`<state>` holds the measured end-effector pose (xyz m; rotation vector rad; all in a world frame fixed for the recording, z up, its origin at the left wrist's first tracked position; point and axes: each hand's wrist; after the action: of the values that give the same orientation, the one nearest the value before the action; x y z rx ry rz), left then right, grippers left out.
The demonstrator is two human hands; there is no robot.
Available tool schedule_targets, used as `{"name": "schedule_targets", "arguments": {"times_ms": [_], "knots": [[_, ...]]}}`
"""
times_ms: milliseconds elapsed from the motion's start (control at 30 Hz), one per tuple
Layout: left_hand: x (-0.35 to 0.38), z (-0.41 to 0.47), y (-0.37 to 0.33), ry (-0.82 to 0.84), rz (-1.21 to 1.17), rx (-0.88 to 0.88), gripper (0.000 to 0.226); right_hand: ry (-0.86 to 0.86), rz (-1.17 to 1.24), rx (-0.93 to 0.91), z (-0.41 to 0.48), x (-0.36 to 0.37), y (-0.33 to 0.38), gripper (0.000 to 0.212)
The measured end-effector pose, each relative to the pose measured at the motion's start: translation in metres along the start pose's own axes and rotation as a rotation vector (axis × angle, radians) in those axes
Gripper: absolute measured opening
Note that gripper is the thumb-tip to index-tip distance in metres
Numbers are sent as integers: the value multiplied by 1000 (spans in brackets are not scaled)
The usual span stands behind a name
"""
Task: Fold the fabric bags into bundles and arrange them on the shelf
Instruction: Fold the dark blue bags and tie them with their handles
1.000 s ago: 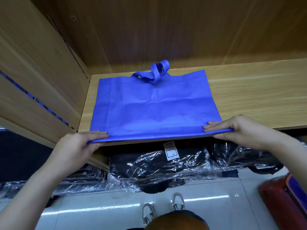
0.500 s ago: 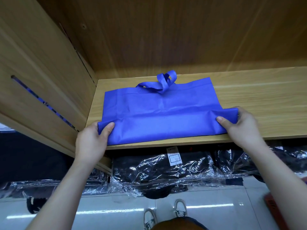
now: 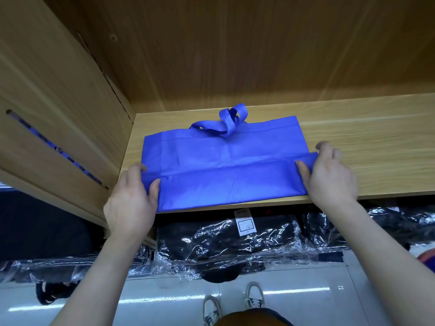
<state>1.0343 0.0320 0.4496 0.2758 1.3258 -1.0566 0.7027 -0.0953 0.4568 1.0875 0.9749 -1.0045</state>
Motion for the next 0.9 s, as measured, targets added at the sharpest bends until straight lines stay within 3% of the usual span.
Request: {"name": "schedule_targets", "arguments": {"times_ms": [67,133,233,300,367,433,567,700,833,900], "knots": [[1,3,6,-49,32,296,29,-100,24,-76,2,2,-3,52],[1,8,17,100,3,530,29,-142,-9,-309,5,6,-7,46],[-7,7,35,475,4,457,61,47,101,-609,5,9,-16,26],[-10,5,42,478,145,516,82,253,165,-594,4,3,-26,61],[-9,4,47,473,190,565,86,352,71,-657,3,-3,-34,88],[-10,9,49,475,132,538,82,361,5,-732,1,-4,-43,91],[-19,12,50,497,-115,427,70,400,182,-709,0,-11,-52,66],[-30,6,41,523,-464,31,57,465,551,-406,0,-29,-52,45],[-26,-5,27,434,-600,-108,44,463,696,-298,4,-36,-53,20],[-25,-6,21,392,-646,-185,27,457,759,-268,5,-40,-50,20]]}}
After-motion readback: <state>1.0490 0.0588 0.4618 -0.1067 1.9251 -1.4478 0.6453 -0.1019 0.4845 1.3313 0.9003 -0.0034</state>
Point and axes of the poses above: each hand's wrist, its own z-axis towards the middle knuckle, its own x-axis out of the palm, y = z × x, and after that the axes turned 9 degrees about -x, right-handed
